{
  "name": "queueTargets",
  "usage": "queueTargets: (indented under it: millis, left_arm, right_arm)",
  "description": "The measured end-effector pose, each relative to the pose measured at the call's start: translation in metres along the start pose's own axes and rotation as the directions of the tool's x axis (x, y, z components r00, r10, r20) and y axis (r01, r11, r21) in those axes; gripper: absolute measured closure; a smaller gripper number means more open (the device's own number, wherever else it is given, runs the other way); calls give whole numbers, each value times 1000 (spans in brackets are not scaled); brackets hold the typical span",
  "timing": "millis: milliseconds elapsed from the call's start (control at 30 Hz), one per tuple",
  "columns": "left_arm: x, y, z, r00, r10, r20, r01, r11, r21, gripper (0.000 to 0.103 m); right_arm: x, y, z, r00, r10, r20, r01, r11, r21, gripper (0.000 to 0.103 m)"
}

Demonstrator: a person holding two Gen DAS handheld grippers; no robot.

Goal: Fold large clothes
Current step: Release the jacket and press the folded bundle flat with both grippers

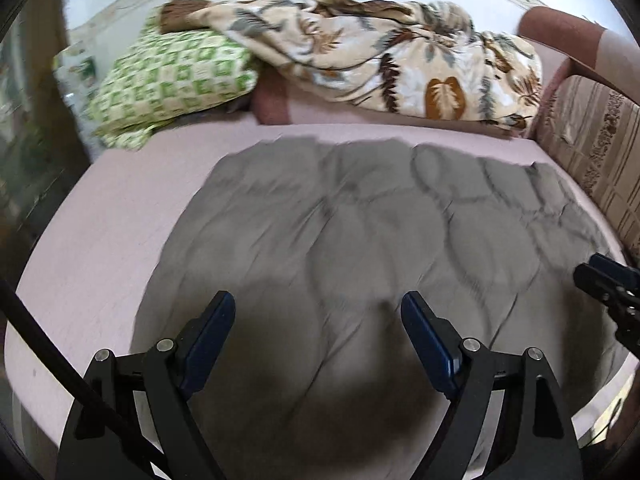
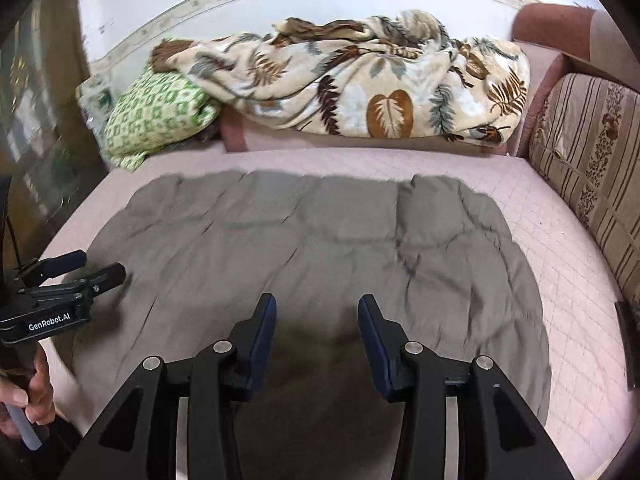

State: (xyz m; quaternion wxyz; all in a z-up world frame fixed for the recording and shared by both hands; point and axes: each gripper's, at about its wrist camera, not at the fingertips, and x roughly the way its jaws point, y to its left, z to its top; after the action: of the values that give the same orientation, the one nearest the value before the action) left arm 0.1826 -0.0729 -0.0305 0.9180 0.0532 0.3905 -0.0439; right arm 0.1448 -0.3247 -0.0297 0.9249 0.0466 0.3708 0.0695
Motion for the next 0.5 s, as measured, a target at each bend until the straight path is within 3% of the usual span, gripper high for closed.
queueTargets:
  millis: [200, 500]
  left_arm:
    - [4, 3, -17, 1000, 2, -9, -2, 1000, -6, 18]
    - [22, 1, -18, 999, -11, -39, 11, 1000, 7, 18]
  right_arm:
    - [-2, 17, -25, 1000, -11, -16, 11, 1000, -11, 54]
    - [32, 26, -36, 994, -74, -84, 68, 995, -75, 49]
